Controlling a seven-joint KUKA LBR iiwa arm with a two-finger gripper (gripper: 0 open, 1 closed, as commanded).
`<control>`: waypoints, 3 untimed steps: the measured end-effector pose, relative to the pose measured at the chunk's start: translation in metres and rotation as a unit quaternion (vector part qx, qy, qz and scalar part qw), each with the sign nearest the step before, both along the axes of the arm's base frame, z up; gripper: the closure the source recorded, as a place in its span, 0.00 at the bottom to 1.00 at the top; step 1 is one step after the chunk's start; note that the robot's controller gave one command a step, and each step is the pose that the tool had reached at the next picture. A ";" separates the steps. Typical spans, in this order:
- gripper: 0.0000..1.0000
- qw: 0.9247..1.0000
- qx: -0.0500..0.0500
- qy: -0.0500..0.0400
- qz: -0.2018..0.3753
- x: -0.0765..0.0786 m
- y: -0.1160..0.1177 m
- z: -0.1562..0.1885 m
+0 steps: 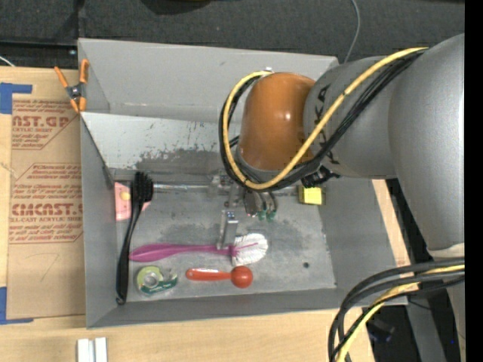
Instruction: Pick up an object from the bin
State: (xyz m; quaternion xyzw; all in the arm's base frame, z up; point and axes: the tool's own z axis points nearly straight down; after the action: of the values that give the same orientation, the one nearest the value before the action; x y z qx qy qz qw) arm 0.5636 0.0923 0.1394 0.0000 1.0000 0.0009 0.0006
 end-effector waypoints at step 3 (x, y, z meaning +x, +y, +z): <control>0.00 0.999 0.001 -0.001 0.033 -0.036 -0.031 -0.050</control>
Offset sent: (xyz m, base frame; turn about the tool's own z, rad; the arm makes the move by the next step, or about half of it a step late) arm -0.0377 -0.0274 -0.0486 -0.0445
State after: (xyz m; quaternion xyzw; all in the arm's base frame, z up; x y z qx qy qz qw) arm 0.5277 0.0615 0.0892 -0.0331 0.9995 0.0016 0.0015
